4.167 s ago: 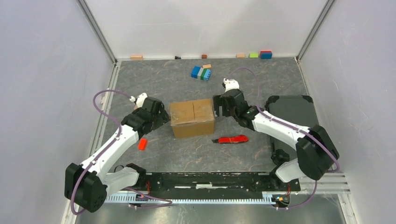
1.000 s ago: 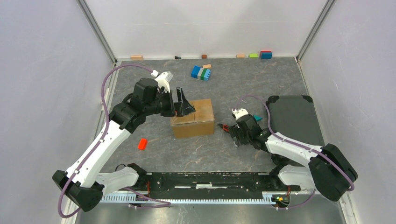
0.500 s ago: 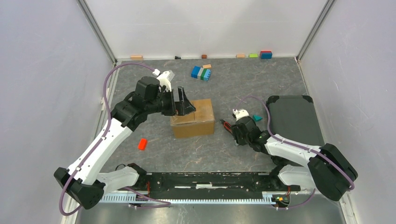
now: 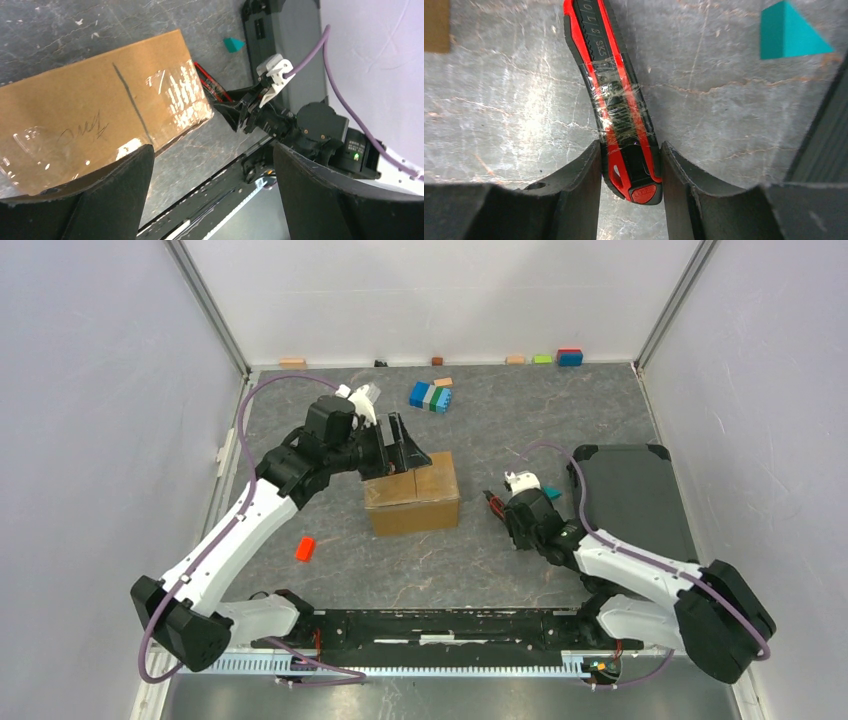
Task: Unpack the express box
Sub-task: Pick up the knife from the center of the board.
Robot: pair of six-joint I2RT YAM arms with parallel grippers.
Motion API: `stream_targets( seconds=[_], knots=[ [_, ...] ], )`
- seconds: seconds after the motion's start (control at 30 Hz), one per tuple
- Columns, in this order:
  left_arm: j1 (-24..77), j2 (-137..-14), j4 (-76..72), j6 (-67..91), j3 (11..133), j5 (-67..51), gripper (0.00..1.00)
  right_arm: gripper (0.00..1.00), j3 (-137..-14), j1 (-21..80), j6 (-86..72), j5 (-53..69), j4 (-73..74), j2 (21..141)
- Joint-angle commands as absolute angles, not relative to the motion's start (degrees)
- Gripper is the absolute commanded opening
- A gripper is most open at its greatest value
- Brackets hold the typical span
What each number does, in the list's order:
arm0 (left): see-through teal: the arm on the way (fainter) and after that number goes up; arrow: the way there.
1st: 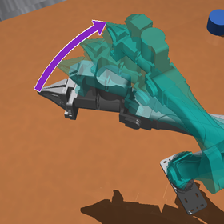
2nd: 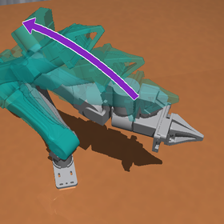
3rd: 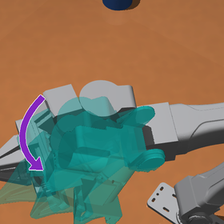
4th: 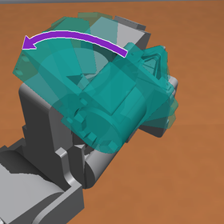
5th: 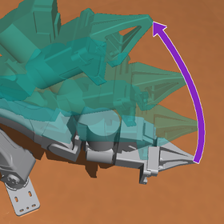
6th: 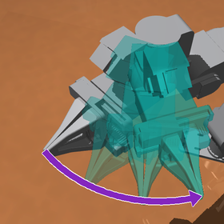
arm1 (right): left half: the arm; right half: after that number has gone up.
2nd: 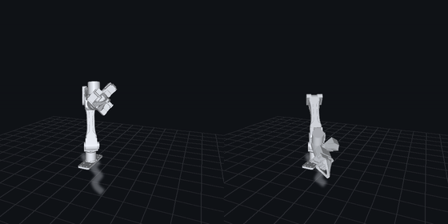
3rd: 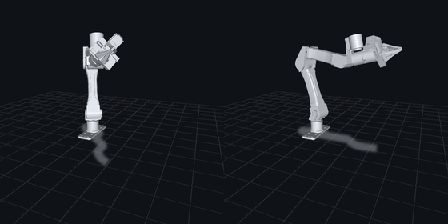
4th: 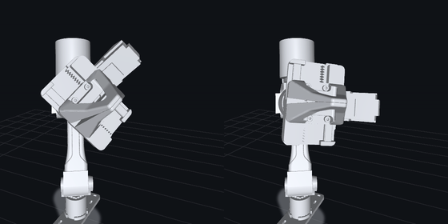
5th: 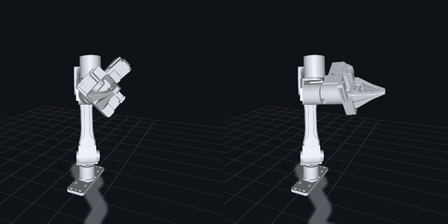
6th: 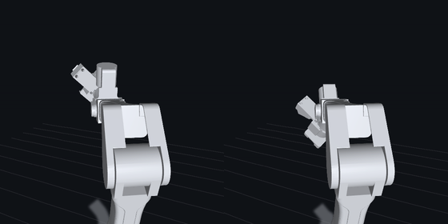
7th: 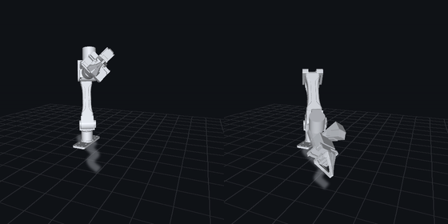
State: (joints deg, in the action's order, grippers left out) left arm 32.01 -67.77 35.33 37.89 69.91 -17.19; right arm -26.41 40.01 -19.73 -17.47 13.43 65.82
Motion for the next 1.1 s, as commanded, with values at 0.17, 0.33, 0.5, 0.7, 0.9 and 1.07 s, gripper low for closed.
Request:
stream_targets(
  seconds=[0.17, 0.33, 0.5, 0.7, 0.9, 1.07],
  knots=[
    [32.79, -70.41, 24.47, 49.23, 71.25, -19.69, 0.94, 0.00, -39.61, 40.17, -19.92, -20.32, 20.72, 56.34],
    [34.44, -73.29, 20.66, 51.53, 71.61, -20.79, 0.94, 0.00, -46.17, 41.40, -19.29, -19.97, 23.10, 54.60],
    [35.55, -76.53, 17.70, 52.97, 72.58, -21.14, 0.93, 0.00, -53.04, 45.45, -18.90, -21.48, 25.22, 55.99],
    [35.96, -79.44, 14.58, 54.37, 72.71, -20.93, 0.89, 0.00, -58.55, 50.66, -18.93, -23.60, 25.93, 59.27],
    [35.95, -80.92, 11.93, 55.59, 72.65, -21.58, 0.80, 0.00, -60.83, 52.91, -18.92, -24.02, 26.02, 61.16],
    [35.95, -81.25, 9.95, 56.91, 71.16, -22.03, 0.64, 0.00, -62.28, 53.09, -18.69, -23.40, 26.01, 61.87]
  ],
)
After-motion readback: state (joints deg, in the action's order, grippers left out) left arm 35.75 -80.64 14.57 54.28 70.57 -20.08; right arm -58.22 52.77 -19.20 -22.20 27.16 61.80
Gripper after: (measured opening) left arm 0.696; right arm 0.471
